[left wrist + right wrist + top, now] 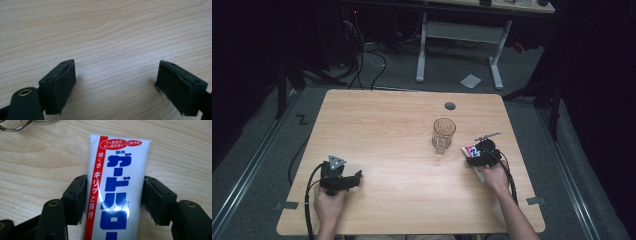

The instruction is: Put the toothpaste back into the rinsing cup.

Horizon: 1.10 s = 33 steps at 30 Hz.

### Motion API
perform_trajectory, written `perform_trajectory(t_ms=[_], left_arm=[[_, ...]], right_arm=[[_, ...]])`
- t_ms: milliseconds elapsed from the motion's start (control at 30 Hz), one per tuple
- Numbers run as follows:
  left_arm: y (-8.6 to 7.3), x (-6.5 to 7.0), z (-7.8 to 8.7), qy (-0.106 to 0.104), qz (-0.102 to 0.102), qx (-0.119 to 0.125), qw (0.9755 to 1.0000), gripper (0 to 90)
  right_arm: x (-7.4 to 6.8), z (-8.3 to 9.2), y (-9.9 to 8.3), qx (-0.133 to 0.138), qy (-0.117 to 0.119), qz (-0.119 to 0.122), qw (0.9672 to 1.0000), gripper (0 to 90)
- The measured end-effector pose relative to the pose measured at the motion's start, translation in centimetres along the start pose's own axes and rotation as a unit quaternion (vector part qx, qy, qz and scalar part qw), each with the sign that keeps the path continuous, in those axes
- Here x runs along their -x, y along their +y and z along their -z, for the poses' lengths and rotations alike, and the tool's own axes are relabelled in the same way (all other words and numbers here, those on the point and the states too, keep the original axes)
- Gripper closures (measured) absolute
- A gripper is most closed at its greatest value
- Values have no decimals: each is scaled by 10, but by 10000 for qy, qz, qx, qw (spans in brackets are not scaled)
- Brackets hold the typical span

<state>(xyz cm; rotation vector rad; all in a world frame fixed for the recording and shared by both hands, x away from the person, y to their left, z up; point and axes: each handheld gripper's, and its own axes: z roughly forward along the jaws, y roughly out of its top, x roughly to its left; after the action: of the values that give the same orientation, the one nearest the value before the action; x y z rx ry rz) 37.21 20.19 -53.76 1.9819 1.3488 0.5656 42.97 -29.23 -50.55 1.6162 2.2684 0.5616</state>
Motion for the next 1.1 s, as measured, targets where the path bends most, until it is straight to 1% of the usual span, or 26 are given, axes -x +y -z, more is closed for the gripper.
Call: perform_trajectory(t_ms=[100, 233, 300, 400, 500, 700, 833, 967, 1100], left_arm=[[0, 0, 0, 0, 1, 1, 10000, 163], [0, 0, 0, -1, 2, 1, 10000, 163], [0, 0, 0, -1, 1, 0, 10000, 164], [0, 0, 0, -3, 3, 2, 10000, 164], [0, 0, 0, -2, 2, 1, 10000, 164], [0, 0, 0, 16, 8, 4, 10000, 163], [0, 0, 0, 16, 5, -3, 10000, 164], [0, 1, 0, 38, 4, 2, 10000, 172], [0, 1, 0, 56, 14, 14, 10000, 174]], right_arm=[[0, 1, 0, -8, 30, 55, 10000, 420], [-1, 2, 0, -13, 66, 123, 9999, 483], [-2, 3, 0, -8, 39, 187, 9998, 530], [-1, 5, 0, 18, 65, 240, 9997, 588], [0, 7, -1, 26, 121, 260, 9996, 618], [4, 11, -2, 22, 293, 256, 9992, 638], [3, 13, -3, 0, 279, 307, 9991, 640], [2, 18, -3, 115, 313, 386, 9987, 642], [-2, 23, -3, 158, 322, 486, 9982, 643]])
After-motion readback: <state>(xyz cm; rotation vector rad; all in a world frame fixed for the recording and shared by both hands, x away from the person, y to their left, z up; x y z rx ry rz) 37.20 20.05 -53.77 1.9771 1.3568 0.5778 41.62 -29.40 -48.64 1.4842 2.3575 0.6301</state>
